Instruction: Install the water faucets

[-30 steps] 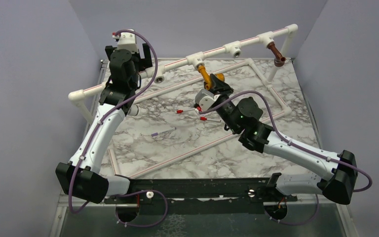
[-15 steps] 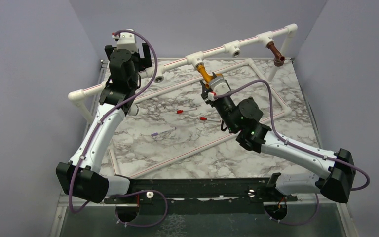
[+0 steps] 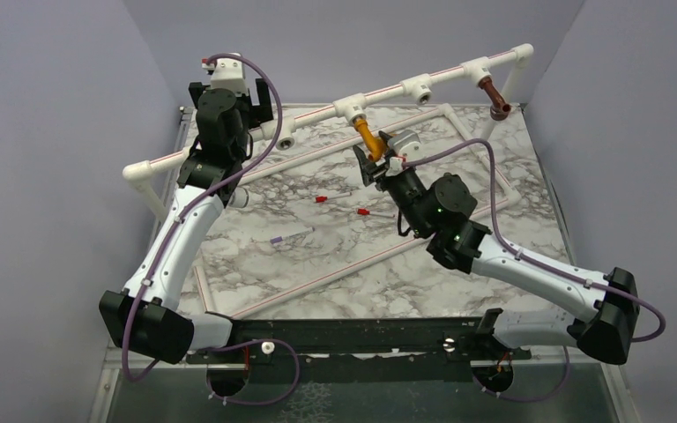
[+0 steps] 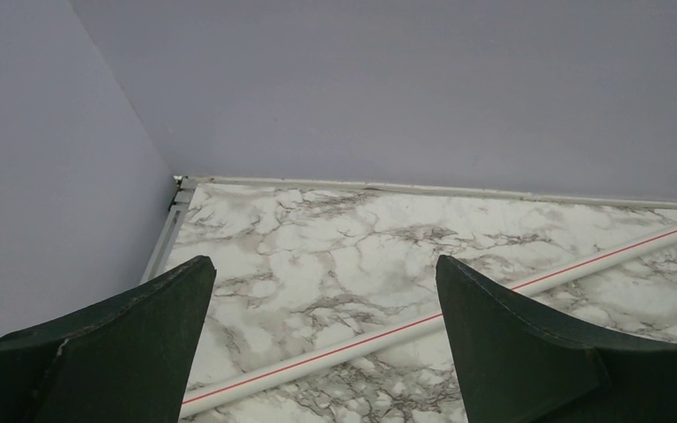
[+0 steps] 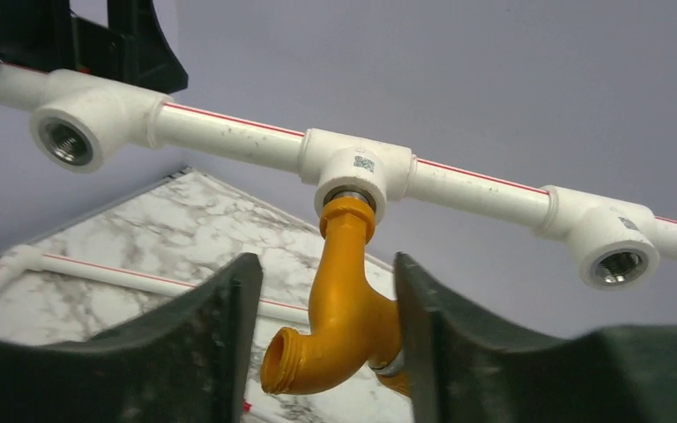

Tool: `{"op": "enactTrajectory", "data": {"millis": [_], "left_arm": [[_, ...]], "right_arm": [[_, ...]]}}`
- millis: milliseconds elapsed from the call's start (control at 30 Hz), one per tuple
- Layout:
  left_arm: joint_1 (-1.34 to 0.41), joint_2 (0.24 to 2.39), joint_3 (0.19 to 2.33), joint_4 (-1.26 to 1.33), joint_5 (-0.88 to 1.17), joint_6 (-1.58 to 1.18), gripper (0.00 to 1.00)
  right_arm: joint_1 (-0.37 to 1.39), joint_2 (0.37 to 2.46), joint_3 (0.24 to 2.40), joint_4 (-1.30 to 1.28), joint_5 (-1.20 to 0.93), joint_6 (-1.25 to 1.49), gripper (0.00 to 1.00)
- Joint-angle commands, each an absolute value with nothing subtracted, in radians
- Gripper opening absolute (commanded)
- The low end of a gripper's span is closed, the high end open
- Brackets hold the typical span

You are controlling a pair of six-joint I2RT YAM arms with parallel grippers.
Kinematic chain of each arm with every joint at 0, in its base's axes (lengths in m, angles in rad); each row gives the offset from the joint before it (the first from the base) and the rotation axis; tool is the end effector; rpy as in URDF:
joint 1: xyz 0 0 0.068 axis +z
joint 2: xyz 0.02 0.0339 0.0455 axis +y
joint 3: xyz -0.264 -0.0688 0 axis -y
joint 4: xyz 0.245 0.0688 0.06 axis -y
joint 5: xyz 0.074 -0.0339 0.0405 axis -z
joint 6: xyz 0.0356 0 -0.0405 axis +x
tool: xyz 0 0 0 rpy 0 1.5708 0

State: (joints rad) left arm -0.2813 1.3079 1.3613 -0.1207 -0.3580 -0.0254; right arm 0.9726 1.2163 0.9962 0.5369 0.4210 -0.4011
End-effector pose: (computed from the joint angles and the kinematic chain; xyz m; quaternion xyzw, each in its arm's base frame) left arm 0.2916 -0.0713 0.4342 -0.0289 0.7285 0.0259 0.6840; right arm 0.1707 0.2246 0.3993 -0.2330 0.5510 0.1056 0.7944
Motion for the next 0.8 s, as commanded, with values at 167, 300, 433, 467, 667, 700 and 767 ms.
{"op": "enactTrajectory", "data": {"millis": [167, 300, 433, 467, 667, 700, 767], "left_arm": [[-0.301, 1.349, 1.310, -0.278, -0.324, -0.040, 0.97], [-0.300, 1.353, 1.310, -0.279, -0.324, -0.040, 0.97], [-0.299, 1.352, 1.310, -0.278, -0.322, -0.040, 0.96], [-0.299, 1.353, 1.310, -0.278, -0.322, -0.040, 0.96], [-0.299, 1.356, 1.310, -0.278, -0.318, -0.041, 0.97], [-0.299, 1.357, 1.310, -0.278, -0.317, -0.043, 0.97], [-0.299, 1.357, 1.310, -0.278, -0.315, -0.044, 0.97]], "right_arm": [[0.969, 1.087, 1.062, 0.326, 0.252, -0.410, 0.81], [0.969, 1.034, 1.087, 0.221, 0.184, -0.516, 0.85], [0.969, 1.009, 1.102, 0.110, 0.142, -0.637, 0.86], [0.969, 1.005, 1.100, 0.095, 0.138, -0.675, 0.86], [0.969, 0.993, 1.054, 0.085, 0.083, -0.914, 0.84], [0.969, 0.995, 1.047, 0.093, 0.077, -0.951, 0.84], [0.969, 1.006, 1.027, 0.125, 0.081, -1.036, 0.83]]}}
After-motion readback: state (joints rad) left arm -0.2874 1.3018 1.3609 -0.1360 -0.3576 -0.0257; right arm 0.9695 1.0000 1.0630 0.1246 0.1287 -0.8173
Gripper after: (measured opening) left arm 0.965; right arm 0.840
